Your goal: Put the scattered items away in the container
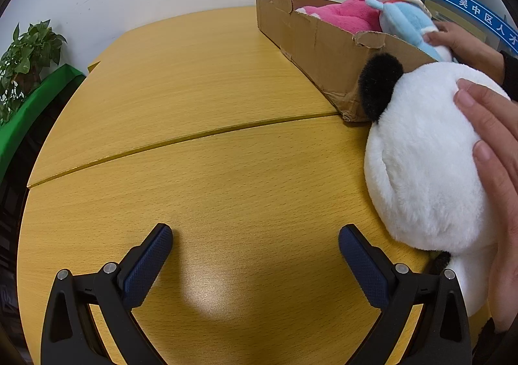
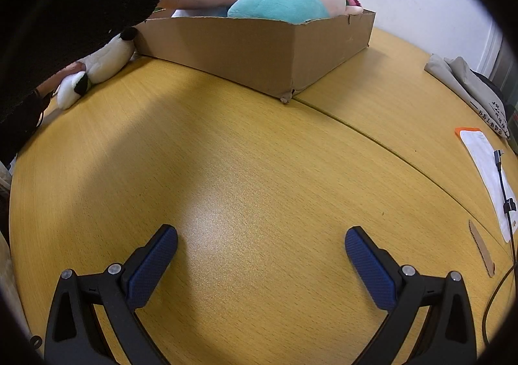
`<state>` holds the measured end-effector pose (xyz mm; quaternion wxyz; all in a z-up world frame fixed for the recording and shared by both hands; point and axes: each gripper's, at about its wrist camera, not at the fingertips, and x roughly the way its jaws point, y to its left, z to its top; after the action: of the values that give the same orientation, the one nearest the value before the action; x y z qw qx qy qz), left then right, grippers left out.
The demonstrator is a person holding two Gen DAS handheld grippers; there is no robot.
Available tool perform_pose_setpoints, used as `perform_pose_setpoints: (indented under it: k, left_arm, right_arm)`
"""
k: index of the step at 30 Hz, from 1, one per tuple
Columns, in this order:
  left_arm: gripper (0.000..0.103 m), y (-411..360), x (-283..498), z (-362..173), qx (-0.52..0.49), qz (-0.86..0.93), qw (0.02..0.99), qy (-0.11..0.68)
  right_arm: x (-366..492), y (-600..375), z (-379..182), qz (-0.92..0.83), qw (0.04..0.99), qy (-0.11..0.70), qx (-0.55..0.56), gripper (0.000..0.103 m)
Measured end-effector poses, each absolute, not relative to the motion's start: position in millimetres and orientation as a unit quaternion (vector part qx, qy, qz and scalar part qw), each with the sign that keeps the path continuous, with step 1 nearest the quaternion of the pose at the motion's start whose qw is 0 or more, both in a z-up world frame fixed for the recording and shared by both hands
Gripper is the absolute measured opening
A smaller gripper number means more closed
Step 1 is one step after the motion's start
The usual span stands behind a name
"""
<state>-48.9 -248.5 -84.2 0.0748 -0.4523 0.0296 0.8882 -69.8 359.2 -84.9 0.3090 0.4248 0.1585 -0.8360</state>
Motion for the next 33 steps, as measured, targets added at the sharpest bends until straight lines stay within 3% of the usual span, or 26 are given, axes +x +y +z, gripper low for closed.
perform_pose_setpoints:
  k: [33]
  left_arm:
    - [0.103,-246.8,-47.0,-83.1,-0.452,0.888,0.075,0.030]
  right_arm:
    - [-71.8,359.4,-85.2,-0.836,0.308,0.158,0.425,0.103]
